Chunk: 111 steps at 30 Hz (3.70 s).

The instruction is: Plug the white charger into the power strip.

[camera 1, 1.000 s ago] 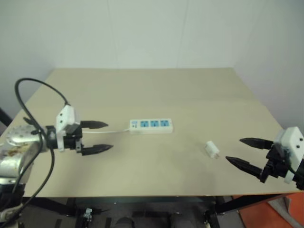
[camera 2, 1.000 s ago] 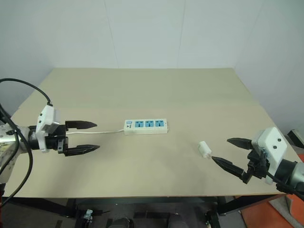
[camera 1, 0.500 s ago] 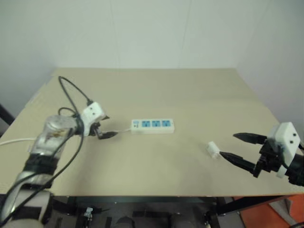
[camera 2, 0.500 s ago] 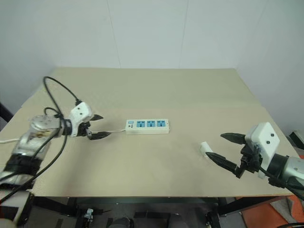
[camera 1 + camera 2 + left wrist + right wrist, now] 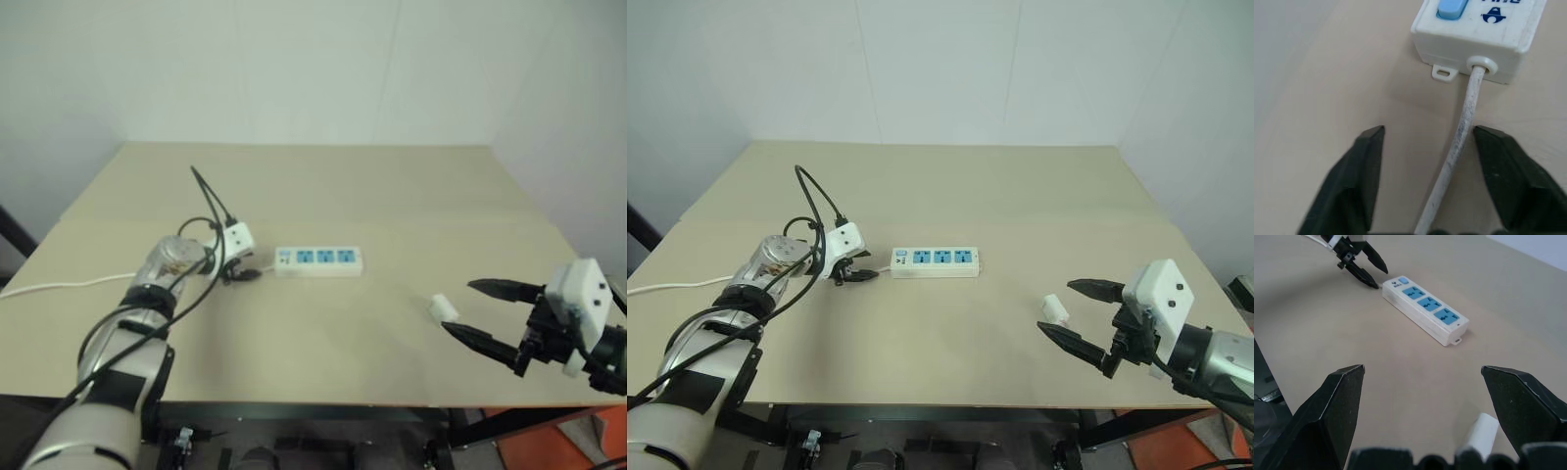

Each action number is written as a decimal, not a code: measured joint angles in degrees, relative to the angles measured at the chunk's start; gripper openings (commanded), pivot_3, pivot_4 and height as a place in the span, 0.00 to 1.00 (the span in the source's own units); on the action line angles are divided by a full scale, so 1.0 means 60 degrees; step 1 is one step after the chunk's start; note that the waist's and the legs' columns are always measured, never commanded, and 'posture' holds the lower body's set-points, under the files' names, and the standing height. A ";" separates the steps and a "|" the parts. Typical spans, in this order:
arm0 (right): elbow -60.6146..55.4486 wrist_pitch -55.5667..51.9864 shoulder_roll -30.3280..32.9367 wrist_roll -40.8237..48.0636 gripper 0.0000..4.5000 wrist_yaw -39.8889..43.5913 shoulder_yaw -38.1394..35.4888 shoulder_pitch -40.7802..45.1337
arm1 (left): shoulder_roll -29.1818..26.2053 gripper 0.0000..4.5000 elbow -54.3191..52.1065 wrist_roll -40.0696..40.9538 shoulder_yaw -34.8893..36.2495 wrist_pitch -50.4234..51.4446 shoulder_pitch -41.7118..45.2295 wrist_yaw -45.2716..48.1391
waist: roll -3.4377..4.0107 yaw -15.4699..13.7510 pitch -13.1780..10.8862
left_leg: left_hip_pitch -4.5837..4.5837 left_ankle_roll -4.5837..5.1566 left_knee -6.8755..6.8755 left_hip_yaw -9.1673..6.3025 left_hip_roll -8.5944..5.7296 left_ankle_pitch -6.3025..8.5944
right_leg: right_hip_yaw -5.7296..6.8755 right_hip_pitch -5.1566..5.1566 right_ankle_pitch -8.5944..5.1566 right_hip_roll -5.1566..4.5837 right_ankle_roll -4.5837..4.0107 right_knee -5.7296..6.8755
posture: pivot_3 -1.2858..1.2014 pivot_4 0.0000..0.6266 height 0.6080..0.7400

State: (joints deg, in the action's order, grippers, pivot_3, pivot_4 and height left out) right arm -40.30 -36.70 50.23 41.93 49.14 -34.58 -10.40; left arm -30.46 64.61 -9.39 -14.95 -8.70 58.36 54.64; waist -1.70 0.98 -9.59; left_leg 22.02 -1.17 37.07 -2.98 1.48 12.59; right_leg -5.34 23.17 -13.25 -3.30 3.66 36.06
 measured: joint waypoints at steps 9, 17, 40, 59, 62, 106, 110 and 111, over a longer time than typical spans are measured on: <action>-0.0081 -0.0013 0.0003 0.0262 1.00 -0.0136 -0.0066 -0.0185 | 0.0148 0.00 0.0462 -0.0041 0.0137 -0.0224 0.0077 0.0250 | 0.0016 0.0024 0.0038 | -0.0006 0.0000 -0.0003 0.0000 0.0000 0.0000 | -0.0002 -0.0007 -0.0001 0.0001 0.0001 0.0001 | 0.52 0.24 1.00; -0.0119 -0.0013 0.0050 0.0358 1.00 -0.0152 -0.0097 -0.0222 | -0.0260 0.00 -0.0150 0.0769 0.0818 -0.0794 -0.0721 0.3098 | 0.0017 0.0026 0.0038 | 0.0003 0.0000 -0.0013 0.0000 0.0001 0.0002 | 0.0000 0.0007 -0.0004 -0.0001 -0.0004 -0.0003 | 0.52 0.24 1.00; -0.0077 -0.0012 0.0136 0.0377 1.00 -0.0121 0.0259 0.0128 | -0.1838 0.75 -0.8022 0.3774 0.1938 0.1848 -0.5804 0.4591 | 0.0016 0.0008 0.0036 | 0.0008 -0.0002 -0.0014 0.0005 0.0024 0.0004 | 0.0007 0.0017 -0.0009 0.0003 -0.0012 -0.0015 | 0.52 0.24 1.00; -0.0110 -0.0019 0.0068 0.0574 1.00 -0.0640 0.0532 0.0404 | 0.0620 0.99 -0.6529 0.4506 0.2409 0.0445 -0.5657 0.3198 | 0.0011 0.0002 0.0033 | 0.0002 -0.0002 -0.0013 0.0004 0.0021 0.0003 | 0.0006 0.0010 -0.0005 0.0004 -0.0014 -0.0019 | 0.52 0.24 1.00; -0.0135 -0.0023 0.0068 0.0688 1.00 -0.0727 0.0534 0.0434 | 0.0839 0.99 -0.5714 0.4224 0.2251 -0.0004 -0.5325 0.3238 | 0.0010 -0.0020 0.0032 | 0.0006 -0.0002 -0.0012 0.0003 0.0019 0.0003 | 0.0007 0.0010 -0.0005 0.0004 -0.0013 -0.0023 | 0.52 0.24 1.00; -0.0216 -0.0058 0.0283 0.1100 1.00 -0.1203 0.1156 0.1132 | 0.1332 0.73 -0.2237 0.3274 0.1914 -0.1674 -0.3426 0.4087 | 0.0096 -0.0018 0.0094 | -0.0008 -0.0003 -0.0016 0.0003 0.0009 0.0004 | 0.0003 -0.0008 -0.0010 -0.0001 -0.0003 -0.0028 | 0.52 0.24 1.00; -0.0026 -0.0058 0.0413 0.1080 1.00 -0.1080 0.1245 0.1286 | 0.1345 0.73 -0.2248 0.3225 0.1829 -0.1729 -0.3349 0.4622 | 0.0095 -0.0027 0.0093 | -0.0001 -0.0003 -0.0017 0.0001 0.0009 0.0004 | 0.0007 -0.0005 -0.0010 -0.0001 -0.0003 -0.0035 | 0.52 0.24 1.00; 0.0078 -0.0058 0.0471 0.1059 1.00 -0.1022 0.1340 0.1345 | 0.1364 0.73 -0.2249 0.3214 0.1772 -0.1764 -0.3318 0.4839 | 0.0094 -0.0026 0.0093 | 0.0003 -0.0003 -0.0017 0.0001 0.0008 0.0004 | 0.0007 -0.0003 -0.0010 -0.0002 -0.0003 -0.0037 | 0.52 0.24 1.00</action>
State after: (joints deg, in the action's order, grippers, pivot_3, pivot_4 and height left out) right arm -39.83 -37.05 53.06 48.29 43.01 -26.55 -2.33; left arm -22.28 51.11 9.90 -4.31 -19.29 38.45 83.68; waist -1.14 0.83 -9.03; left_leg 22.03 -1.18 36.96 -2.98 1.53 12.61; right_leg -5.30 23.15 -13.31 -3.31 3.64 35.84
